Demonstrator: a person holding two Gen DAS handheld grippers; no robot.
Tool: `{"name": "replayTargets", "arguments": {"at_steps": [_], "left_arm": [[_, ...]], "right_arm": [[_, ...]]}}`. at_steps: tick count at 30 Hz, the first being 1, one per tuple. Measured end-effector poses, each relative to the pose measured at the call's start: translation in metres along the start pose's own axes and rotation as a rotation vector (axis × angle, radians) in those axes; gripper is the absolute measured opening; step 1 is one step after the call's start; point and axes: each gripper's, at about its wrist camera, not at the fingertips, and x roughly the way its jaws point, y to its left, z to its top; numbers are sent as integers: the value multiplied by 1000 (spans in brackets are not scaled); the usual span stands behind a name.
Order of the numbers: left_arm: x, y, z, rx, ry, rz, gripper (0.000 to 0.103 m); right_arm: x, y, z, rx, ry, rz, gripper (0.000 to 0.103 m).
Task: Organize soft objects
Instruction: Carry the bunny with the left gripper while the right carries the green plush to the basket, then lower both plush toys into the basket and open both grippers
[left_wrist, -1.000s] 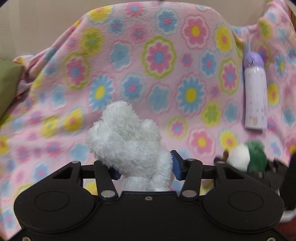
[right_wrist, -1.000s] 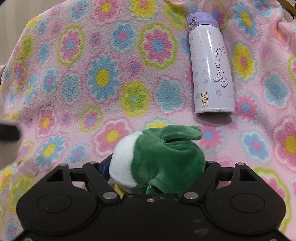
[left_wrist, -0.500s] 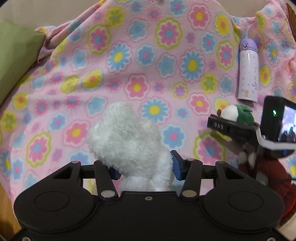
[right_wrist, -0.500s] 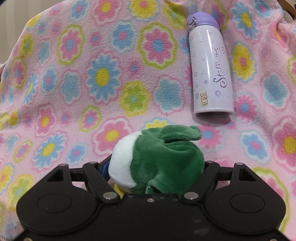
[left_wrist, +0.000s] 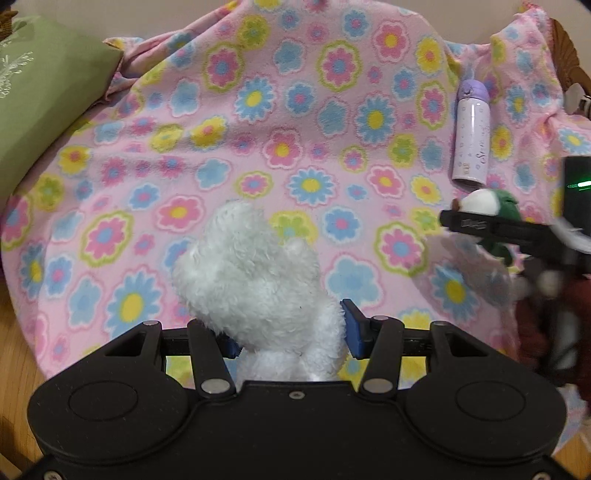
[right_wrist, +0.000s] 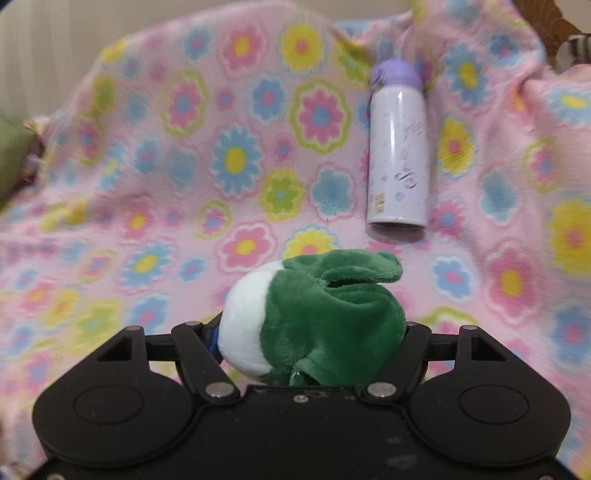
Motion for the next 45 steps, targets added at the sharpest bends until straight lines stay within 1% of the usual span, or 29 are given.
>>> {"name": "replayTargets", "arguments": {"at_steps": [5,9,12,17,20,23,26,29,30,33,34,36,38,40,43,44,45], "left_arm": [[-23,-5,-14,21,-19,-11,50],[-38,-10,-29,34,-14,-28,50],[-48,-14,-43,42,-13,-34,50],[-61,-21,-65,59,-6,-36,50],[-68,-23,-76,79,-8,-20,50],[-76,-24,-84,86,-19,-4,50],[-82,-22,-91,76,-33,11,50],[-85,-21,-96,62,-36,17,51],[-85,-21,-98,60,-35,20,55],[-84,-22,-101,64,-37,27,58],[-83,-23,-101,65,-35,31,69],[-85,-23,-103,64,-48,34,80],[-87,-25,-105,69,-54,38,80],[-87,-25,-106,69,-49,37,80],[-87,-26,-109,62,-42,32,80],[-88,-26,-110,59,-39,32,81],[-88,-26,-110,57,-35,30,83]], "right_arm": [[-88,-13,-5,44,-47,84,72],[-147,-17,-21,104,-50,155,72],[-180,-11,-43,112,-57,178,72],[-219,4,-86,96,-42,199,72],[-231,14,-109,84,-14,203,72],[-240,19,-125,89,1,211,72],[-247,22,-132,85,8,205,72],[-251,27,-137,68,17,181,73],[-251,28,-138,64,23,182,73],[-250,30,-141,65,42,189,76],[-250,30,-142,67,48,186,76],[-249,27,-141,75,55,192,77],[-251,26,-142,83,52,194,78],[-252,24,-141,89,50,197,80],[-257,22,-142,98,37,186,80],[-259,21,-142,101,32,183,80],[-260,21,-142,103,28,180,80]]}}
